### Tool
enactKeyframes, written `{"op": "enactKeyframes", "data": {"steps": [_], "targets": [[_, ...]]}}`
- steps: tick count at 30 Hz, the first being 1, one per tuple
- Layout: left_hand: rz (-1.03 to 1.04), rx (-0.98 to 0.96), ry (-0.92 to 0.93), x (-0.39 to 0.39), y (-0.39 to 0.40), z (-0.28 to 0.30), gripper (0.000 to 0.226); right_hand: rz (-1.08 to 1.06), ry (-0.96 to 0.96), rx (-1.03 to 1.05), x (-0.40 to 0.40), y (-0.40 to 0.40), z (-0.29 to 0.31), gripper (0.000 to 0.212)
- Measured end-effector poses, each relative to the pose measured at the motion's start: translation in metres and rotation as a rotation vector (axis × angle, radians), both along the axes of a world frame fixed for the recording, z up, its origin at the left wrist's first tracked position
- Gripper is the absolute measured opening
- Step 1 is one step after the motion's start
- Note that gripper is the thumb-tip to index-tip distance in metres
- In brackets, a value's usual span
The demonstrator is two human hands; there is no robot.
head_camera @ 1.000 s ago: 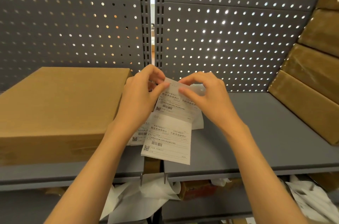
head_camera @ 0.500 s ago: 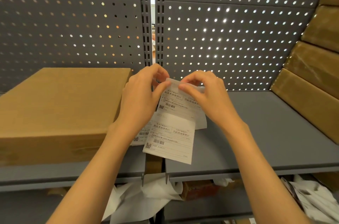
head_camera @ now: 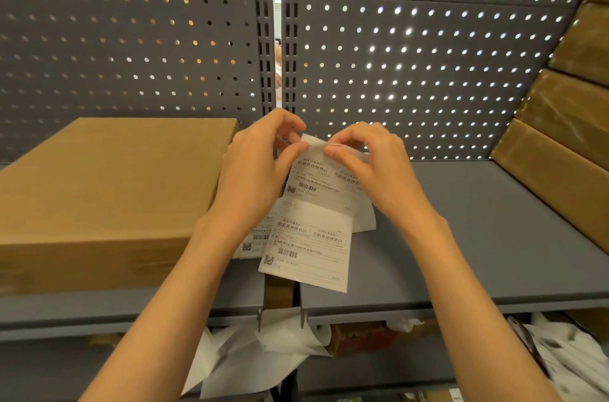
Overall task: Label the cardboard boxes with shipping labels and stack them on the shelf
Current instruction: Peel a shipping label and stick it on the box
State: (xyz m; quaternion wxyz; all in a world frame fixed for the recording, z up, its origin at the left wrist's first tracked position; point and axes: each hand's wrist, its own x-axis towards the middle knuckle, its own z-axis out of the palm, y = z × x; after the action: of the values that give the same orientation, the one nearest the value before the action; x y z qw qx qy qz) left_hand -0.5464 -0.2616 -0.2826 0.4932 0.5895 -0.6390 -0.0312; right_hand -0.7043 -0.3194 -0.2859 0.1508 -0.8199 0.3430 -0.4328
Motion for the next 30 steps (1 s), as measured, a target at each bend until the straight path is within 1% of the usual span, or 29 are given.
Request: {"op": "enactKeyframes", "data": {"steps": [7, 17, 22, 26, 29, 30], "targets": [[-0.006, 0.011, -0.011, -0.0006, -0.0010, 0.0004, 0.006, -0.021, 0.003, 0.001, 0.0001, -0.0006, 0.0006, 0.011], [-0.016, 0.024, -0.015, -0.0004, -0.0008, 0.0011, 0.007, -0.048, 0.027, -0.012, 0.0012, -0.0008, 0.0011, 0.015], [-0.009, 0.037, -0.021, -0.0002, -0.0018, 0.0008, 0.007, -0.053, 0.036, -0.024, 0.0023, -0.0018, 0.0015, 0.015], [0.007, 0.024, -0.032, 0.0018, -0.0029, -0.0016, 0.008, -0.026, 0.071, -0.036, 0.0025, -0.0010, 0.0014, 0.011], [0.017, 0.014, -0.034, 0.0025, -0.0037, -0.0029, 0.011, 0.000, 0.069, -0.041, 0.0018, -0.0002, 0.0026, 0.021], [0.020, 0.012, -0.044, 0.0026, -0.0039, -0.0032, 0.011, 0.006, 0.070, -0.045, 0.0015, -0.0005, 0.0028, 0.021]]}}
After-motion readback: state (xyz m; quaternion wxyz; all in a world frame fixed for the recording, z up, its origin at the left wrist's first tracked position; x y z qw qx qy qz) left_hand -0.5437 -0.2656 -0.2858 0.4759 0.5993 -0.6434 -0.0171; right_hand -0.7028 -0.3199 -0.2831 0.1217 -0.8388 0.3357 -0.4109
